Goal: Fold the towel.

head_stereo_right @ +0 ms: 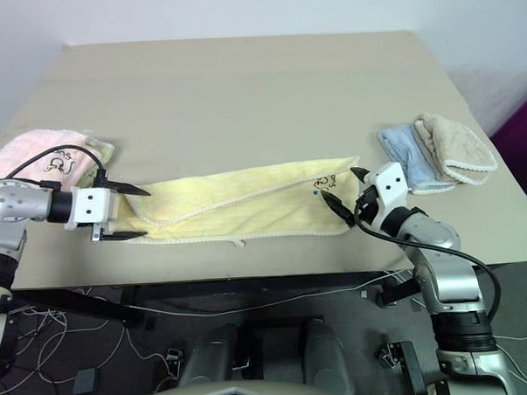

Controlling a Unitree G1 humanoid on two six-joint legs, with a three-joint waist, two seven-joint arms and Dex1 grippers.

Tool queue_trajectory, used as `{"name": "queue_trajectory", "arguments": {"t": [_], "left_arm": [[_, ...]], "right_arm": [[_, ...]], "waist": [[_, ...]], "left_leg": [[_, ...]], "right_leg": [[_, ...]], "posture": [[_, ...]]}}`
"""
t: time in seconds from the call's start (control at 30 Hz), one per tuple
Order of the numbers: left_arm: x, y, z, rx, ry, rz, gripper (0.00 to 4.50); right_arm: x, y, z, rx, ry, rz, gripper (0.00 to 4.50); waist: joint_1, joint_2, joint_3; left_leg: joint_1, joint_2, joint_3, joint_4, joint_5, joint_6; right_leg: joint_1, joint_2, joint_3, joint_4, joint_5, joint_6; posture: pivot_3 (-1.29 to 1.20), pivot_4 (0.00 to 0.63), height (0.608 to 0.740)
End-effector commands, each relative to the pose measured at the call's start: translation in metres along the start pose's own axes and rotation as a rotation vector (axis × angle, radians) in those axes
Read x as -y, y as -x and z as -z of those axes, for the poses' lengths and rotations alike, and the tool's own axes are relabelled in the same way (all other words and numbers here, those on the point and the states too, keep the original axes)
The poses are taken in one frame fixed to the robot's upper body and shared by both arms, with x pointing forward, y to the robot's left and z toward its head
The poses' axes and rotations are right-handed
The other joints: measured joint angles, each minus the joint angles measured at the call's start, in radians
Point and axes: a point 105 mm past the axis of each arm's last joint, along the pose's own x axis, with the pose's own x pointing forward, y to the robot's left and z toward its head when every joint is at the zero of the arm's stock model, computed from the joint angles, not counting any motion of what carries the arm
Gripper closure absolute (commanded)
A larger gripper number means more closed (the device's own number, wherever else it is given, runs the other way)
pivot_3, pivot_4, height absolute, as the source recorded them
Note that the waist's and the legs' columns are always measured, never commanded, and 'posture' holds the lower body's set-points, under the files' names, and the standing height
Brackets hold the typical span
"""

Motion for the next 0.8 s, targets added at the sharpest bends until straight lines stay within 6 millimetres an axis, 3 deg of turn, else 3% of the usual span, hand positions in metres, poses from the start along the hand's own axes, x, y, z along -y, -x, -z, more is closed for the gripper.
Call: {"name": "queue_trajectory", "arguments": {"t": [0.03, 0.33, 0.57, 0.8], "left_arm": [[-0.009, 0.004, -0.007, 0.033, -0.015, -0.036, 1.54], [0.003, 0.001, -0.007, 0.070, 0.023, -0.007, 4.49], [0.012, -0.003, -0.009, 0.083, 0.063, 0.004, 4.49], [0.017, -0.002, -0.010, 0.088, 0.116, 0.002, 4.49]], "right_arm": [[0.005, 0.003, -0.016, 0.053, 0.047, 0.016, 0.00], [0.010, 0.004, -0.020, 0.050, 0.079, 0.015, 0.00], [0.024, 0.003, -0.031, 0.007, 0.262, 0.006, 0.00], [0.058, -0.003, -0.018, -0.188, 0.786, -0.021, 0.00]], "waist": [[0.000, 0.000, 0.000], [-0.001, 0.000, 0.000], [0.002, 0.000, 0.000], [-0.004, 0.000, 0.000]], "left_leg": [[0.000, 0.000, 0.000, 0.000, 0.000, 0.000], [0.000, 0.000, 0.000, 0.000, 0.000, 0.000], [0.000, 0.000, 0.000, 0.001, 0.000, 0.000], [0.000, 0.000, 0.001, 0.001, 0.000, 0.000]], "right_leg": [[0.000, 0.000, 0.000, 0.000, 0.000, 0.000], [0.000, 0.000, 0.000, 0.000, 0.000, 0.000], [0.000, 0.000, 0.000, 0.000, 0.000, 0.000], [0.000, 0.000, 0.000, 0.001, 0.000, 0.001]], "posture": [[0.00, 0.150, 0.740], [0.00, 0.150, 0.740], [0.00, 0.150, 0.740], [0.00, 0.150, 0.740]]}}
